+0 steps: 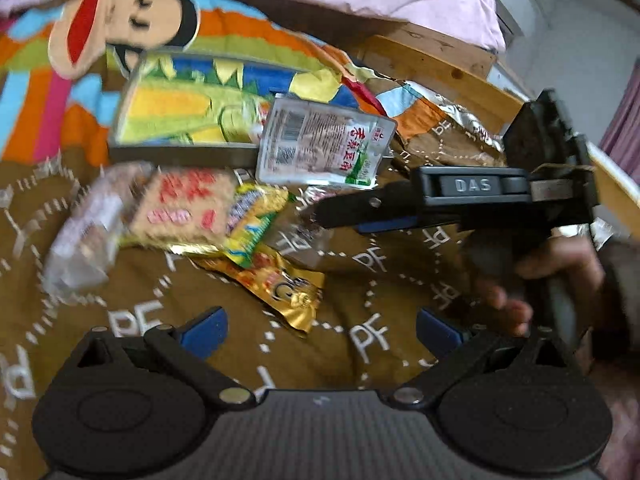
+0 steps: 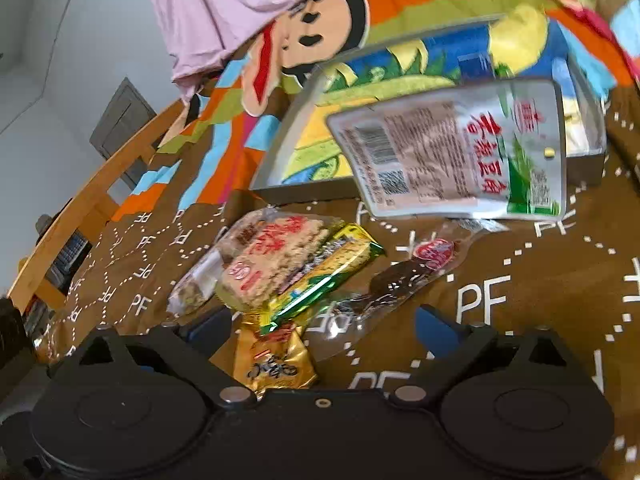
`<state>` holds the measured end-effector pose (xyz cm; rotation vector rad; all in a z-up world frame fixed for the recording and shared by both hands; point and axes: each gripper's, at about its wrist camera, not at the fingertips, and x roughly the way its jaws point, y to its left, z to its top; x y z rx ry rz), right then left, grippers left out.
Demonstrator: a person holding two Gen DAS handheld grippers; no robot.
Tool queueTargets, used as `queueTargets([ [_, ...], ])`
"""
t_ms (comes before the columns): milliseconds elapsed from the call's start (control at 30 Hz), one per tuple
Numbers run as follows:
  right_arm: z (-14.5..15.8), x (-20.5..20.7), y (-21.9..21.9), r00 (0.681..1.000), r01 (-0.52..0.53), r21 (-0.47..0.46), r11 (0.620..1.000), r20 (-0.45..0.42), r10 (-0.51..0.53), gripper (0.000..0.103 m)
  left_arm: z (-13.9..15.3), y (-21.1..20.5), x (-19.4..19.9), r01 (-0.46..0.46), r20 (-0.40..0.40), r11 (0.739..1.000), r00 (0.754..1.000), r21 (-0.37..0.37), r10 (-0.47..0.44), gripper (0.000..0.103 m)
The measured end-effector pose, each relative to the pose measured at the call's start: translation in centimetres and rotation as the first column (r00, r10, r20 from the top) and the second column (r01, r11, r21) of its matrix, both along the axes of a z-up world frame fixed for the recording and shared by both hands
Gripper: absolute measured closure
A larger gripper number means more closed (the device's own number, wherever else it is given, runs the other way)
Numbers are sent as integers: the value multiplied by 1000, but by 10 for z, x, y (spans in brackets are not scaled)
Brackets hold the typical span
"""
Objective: Organize snacks
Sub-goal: 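Grasp the clear sausage packet with the right tool while the left tool grasps the gold meat bag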
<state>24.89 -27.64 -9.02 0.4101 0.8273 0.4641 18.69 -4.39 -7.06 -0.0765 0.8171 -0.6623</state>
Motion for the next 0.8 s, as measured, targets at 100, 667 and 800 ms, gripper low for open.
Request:
queueTargets([
  [100,-11,10,-6,999,18,44,999,-40,-17,11,-6,4,7,-49,-47,995,998,-83,45,1],
  [667,-26,34,-19,992,126,148,981,-49,-120,52,-30,21,35,-211,-175,920,972,-330,160,14],
  [800,-32,42,-13,988,151,141,979,-53,-145,55,-35,23,40,-262,-201,902,959,-343,202,20],
])
